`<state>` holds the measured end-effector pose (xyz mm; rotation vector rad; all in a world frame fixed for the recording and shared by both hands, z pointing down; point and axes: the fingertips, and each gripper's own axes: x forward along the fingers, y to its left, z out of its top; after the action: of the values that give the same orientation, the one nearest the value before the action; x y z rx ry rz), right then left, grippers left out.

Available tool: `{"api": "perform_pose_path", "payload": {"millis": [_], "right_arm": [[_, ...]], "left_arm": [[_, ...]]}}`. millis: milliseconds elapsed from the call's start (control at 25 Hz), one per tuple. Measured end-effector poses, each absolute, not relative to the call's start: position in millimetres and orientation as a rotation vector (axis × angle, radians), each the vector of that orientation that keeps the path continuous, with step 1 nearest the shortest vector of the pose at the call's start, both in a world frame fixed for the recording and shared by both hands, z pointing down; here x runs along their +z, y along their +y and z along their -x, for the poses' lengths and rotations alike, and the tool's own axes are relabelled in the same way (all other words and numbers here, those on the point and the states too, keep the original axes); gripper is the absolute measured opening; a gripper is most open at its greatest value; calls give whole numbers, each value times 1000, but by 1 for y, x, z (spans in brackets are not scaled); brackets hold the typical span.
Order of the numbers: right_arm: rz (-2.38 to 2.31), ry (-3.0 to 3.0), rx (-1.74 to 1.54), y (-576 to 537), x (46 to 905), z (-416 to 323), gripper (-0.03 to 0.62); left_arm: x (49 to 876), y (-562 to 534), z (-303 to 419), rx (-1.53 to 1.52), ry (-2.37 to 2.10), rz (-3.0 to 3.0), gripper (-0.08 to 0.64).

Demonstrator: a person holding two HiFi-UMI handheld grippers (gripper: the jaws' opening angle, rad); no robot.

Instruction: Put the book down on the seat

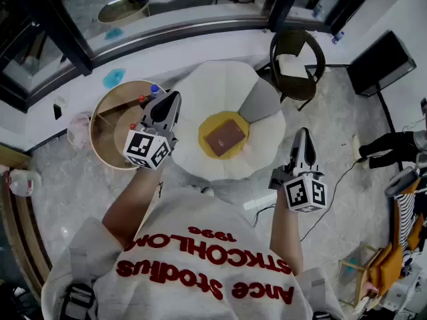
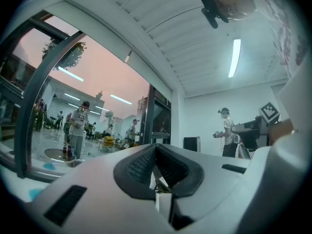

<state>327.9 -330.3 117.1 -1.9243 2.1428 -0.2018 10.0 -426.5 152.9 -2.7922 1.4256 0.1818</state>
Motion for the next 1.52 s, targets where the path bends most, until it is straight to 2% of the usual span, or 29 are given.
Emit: {"api": "perform_pose_path", "payload": {"millis": [1520], "right_arm": [[1910,2215,-174,-321,114,-314,26]], "left_arm": [[141,-396,-9,208,1424,2825,15]]}}
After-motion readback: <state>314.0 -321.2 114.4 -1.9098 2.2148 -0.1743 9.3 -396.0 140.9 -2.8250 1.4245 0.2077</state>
